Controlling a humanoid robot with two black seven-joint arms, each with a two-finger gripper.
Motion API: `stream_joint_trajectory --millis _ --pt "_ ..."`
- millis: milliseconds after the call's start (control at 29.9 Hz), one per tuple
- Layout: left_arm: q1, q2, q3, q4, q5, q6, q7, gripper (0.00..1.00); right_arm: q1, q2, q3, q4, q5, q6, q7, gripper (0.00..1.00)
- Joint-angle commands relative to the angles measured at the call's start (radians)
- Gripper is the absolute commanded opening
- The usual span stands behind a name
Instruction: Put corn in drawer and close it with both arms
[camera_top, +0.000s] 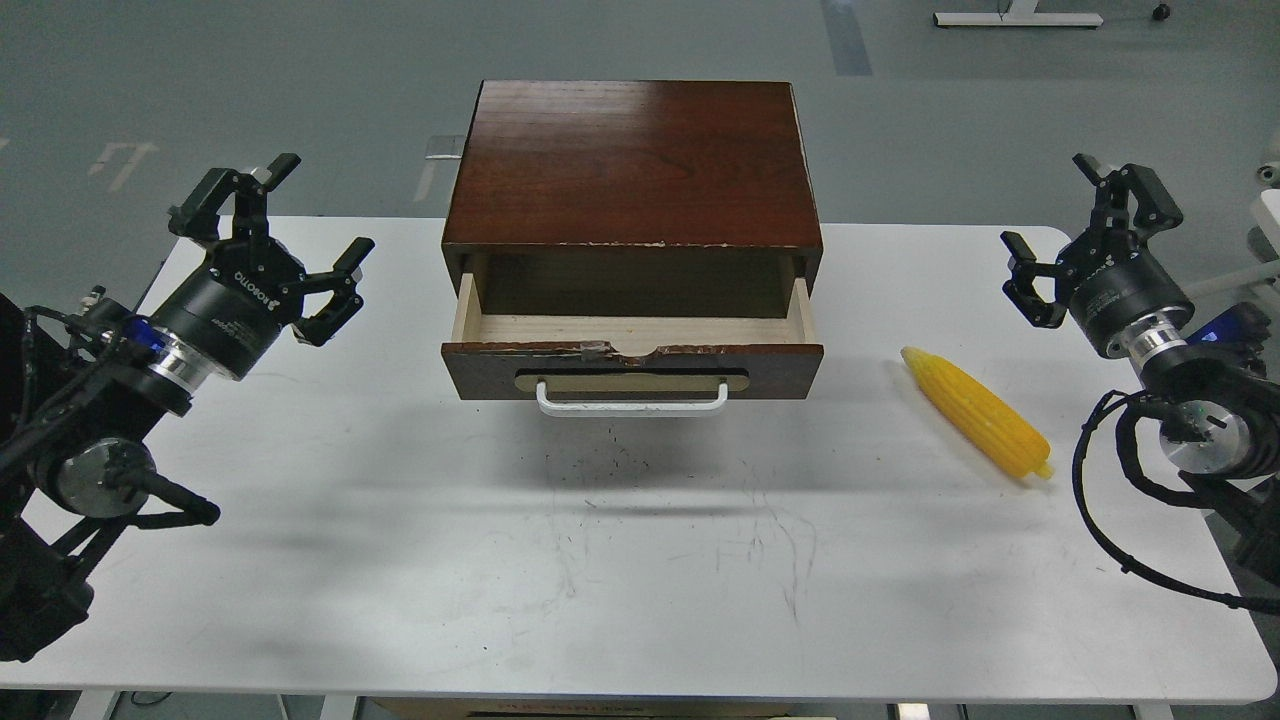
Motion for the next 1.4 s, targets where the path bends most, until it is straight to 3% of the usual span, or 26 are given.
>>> stream_joint_trajectory --millis 0,301,535,635,835,1102,1370 --pt "0.000 0.015 0.023 0.007 0.010 0.000 0.003 1.00 0.010 -0.008 -0.002 0.003 -0.012 0.002 0.000 1.00" --pt "0.000 0.016 0.043 0.076 0.012 0.000 -0.005 1.00 0.125 -0.155 -0.011 0.006 -0.235 0.137 0.000 1.00" --pt "0.000 0.012 0.043 0.068 0.013 0.000 -0.024 1.00 0.358 -0.269 -0.179 0.057 -0.995 0.137 0.000 1.00" --pt "-0.002 0.008 0.043 0.065 0.015 0.000 -0.058 1.00 0.415 -0.275 -0.274 0.084 -1.235 0.137 0.000 1.00" --pt "-0.002 0.007 0.043 0.061 0.015 0.000 -0.058 1.00 0.449 -0.247 -0.445 0.086 -1.520 0.136 0.000 1.00" --pt "0.000 0.005 0.043 0.058 0.015 0.000 -0.058 1.00 0.438 -0.114 -0.669 -0.007 -1.618 -0.050 0.000 1.00" --pt "-0.003 0.001 0.045 0.058 0.016 0.000 -0.058 1.00 0.410 -0.033 -0.707 -0.050 -1.619 -0.064 0.000 1.00"
